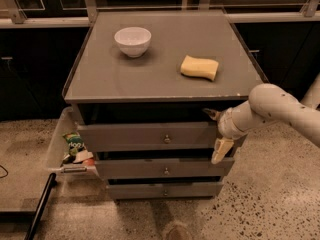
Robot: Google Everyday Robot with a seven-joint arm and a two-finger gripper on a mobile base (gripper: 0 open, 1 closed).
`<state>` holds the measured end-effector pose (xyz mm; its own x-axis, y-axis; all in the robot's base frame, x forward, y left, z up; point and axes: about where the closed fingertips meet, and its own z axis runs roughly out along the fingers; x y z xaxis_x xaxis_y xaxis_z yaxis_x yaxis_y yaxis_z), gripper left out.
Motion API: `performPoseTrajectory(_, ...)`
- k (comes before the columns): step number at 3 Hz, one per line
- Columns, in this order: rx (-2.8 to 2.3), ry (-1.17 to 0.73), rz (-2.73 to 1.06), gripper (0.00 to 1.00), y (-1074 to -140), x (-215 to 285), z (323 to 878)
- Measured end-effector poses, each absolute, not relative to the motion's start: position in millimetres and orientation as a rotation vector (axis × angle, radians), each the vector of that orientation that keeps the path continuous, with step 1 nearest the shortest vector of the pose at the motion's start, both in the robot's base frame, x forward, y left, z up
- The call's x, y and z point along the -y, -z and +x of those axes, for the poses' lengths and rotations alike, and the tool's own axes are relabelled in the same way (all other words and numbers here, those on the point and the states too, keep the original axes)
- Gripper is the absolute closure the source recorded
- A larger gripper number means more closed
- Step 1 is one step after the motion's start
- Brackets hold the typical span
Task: Open top drawer
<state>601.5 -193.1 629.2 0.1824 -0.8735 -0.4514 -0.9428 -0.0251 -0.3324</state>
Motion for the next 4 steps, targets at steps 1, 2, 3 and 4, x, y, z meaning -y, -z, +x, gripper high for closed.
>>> performPoseTrajectory(1,-1.713,-0.199,-1.899,0.00,-620.0,191.8,606.2)
performPoseTrajectory(2,-1.713,-0.199,-1.899,0.19,-619.9,191.7,606.2)
performPoseTrajectory(3,-1.713,-0.199,-1.899,0.42,-620.2,191.7,606.2)
performPoseTrajectory(4,-1.713,-0.199,-1.899,0.66,-626.1,191.5,606.7)
